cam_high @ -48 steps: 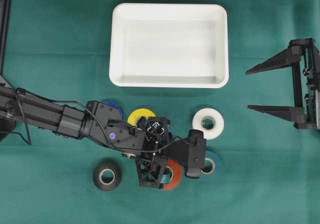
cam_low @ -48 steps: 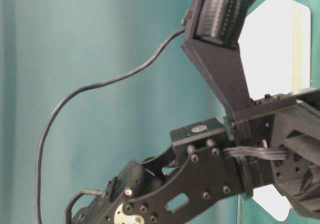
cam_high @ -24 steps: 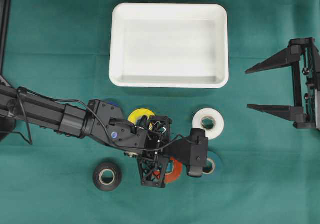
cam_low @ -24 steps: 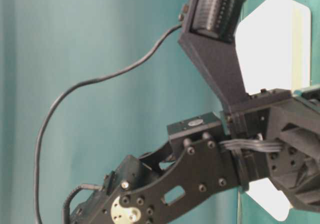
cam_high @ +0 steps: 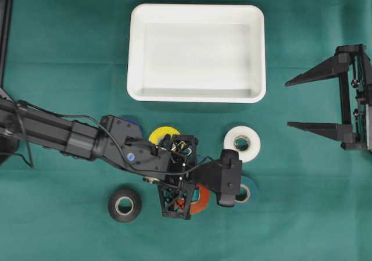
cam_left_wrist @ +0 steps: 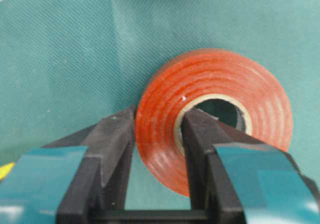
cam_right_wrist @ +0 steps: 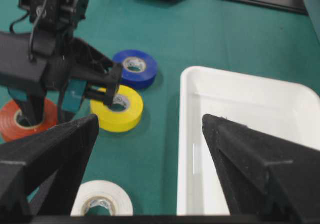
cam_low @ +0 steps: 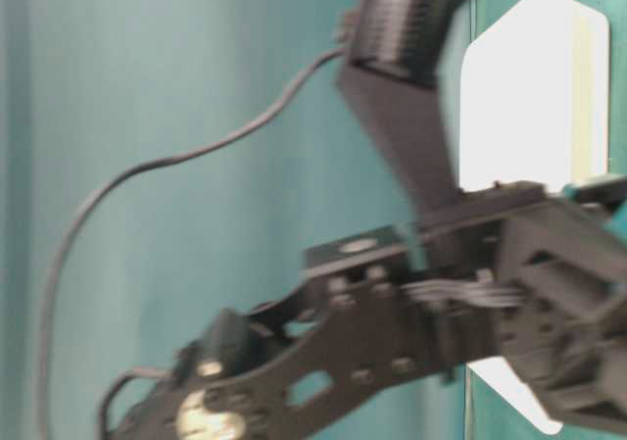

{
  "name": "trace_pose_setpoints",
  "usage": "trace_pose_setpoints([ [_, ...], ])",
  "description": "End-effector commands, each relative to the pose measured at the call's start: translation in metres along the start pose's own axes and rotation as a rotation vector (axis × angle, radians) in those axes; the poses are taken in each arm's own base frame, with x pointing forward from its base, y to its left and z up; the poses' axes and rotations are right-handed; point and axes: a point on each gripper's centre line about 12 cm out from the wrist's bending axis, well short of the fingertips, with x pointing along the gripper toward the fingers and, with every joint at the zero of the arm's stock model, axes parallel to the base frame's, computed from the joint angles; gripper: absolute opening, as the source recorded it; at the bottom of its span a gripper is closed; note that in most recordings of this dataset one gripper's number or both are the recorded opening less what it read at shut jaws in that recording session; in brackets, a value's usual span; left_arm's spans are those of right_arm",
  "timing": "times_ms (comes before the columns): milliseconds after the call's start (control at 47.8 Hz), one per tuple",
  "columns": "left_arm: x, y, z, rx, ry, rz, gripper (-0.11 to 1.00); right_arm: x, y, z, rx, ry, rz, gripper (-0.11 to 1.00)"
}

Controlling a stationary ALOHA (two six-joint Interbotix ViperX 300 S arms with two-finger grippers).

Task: Pick up the tape from a random location and place it into the white case.
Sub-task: 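Lower the left gripper and pinch the orange-red roll's rim, then lift the orange-red roll with the left gripper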

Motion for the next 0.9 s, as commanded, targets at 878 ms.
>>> trace_pose_setpoints([
  [878, -0.165, -0.009, 0.055, 0.004, -0.183, -0.021, 0.22, 0.001, -0.001, 0.009, -0.001, -0.020, -0.003, 0.92],
])
